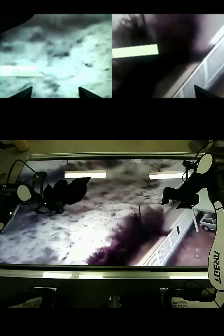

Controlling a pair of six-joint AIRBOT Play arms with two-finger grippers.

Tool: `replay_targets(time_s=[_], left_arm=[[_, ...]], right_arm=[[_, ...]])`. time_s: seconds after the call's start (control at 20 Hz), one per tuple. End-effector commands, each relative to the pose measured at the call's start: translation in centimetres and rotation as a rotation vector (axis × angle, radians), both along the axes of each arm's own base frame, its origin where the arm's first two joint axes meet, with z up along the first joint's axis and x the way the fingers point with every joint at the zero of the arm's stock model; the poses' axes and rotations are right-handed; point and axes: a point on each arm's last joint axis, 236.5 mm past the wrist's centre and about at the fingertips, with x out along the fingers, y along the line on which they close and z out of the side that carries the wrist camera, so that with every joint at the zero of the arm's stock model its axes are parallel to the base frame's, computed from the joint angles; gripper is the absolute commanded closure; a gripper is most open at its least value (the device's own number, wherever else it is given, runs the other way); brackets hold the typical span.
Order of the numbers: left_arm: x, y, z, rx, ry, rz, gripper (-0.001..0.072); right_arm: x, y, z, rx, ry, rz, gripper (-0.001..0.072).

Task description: Fold the shirts.

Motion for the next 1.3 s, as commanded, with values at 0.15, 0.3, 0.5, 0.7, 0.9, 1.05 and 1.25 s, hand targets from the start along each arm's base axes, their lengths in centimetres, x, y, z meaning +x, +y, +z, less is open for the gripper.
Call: replay_targets(time_s=[0.15,0.3,0.5,0.7,0.9,1.05,1.25], left_arm=[[0.0,0.0,0.0,0.000,0.000,-0.001,0.0002],[0.0,0.0,0.0,0.001,0.000,-0.001,0.0002],[0.0,0.0,0.0,0.000,0.000,-0.001,0.0003],[1.8,-0.5,0.6,-0.024,-0.077,0.024,0.0002],[7.1,-1.4,2.6,-0.088,-0.304,0.067,0.0003],[11.0,-0.6,2.0,-0.101,-0.387,0.095,-0.0004],[13.1,7.2,-6.1,-0.086,-0.083,0.297,0.0002]], right_arm=[[0.0,0.0,0.0,0.000,0.000,0.000,0.0045],[0.0,0.0,0.0,0.000,-0.001,0.000,0.0045],[0.0,0.0,0.0,0.000,0.000,0.000,0.0045],[2.4,0.1,0.6,0.007,-0.105,-0.013,0.0044],[5.5,0.1,1.8,-0.002,-0.250,0.021,0.0043],[6.1,0.1,2.0,-0.001,-0.273,0.019,0.0045],[5.9,0.2,1.4,0.003,-0.251,0.021,0.0045]])
